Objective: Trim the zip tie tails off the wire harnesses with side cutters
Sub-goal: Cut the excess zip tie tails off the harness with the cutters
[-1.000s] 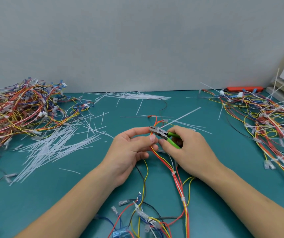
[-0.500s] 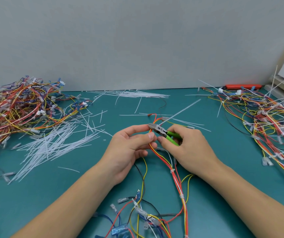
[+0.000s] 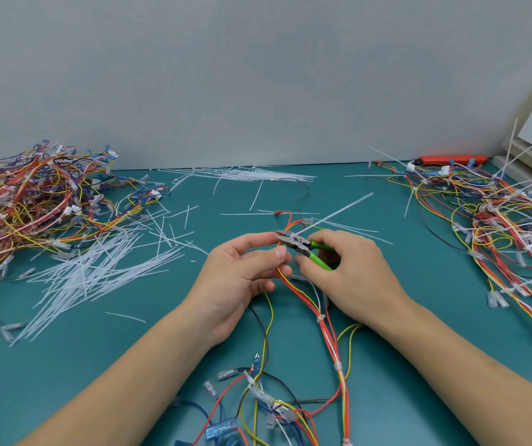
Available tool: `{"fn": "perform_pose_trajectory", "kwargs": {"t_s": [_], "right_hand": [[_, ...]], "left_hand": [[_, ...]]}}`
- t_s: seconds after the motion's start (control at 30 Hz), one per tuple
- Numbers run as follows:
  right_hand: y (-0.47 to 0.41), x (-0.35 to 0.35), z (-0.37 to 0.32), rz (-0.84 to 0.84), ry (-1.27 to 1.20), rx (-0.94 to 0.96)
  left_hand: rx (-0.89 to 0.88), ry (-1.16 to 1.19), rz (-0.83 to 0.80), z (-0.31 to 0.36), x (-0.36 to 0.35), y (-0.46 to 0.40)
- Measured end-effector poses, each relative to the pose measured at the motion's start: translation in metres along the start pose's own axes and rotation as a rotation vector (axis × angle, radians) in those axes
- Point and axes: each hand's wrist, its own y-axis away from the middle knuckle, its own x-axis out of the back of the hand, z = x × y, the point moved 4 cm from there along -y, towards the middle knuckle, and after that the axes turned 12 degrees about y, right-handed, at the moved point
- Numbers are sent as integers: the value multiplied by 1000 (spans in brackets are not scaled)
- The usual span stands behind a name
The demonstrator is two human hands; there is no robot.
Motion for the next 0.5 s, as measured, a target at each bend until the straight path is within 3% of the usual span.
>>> {"fn": "perform_pose_trajectory", "kwargs": {"t_s": [0.13,0.3,0.5], "right_hand": [[1,1,4,11,-12,-34],[2,4,1,67,146,-59],[1,3,0,51,98,-21]], "left_hand": [[-1,-5,-2,0,0,1],[1,-3,-17,1,0,1],[-3,-15,2,1,-2,2]]}}
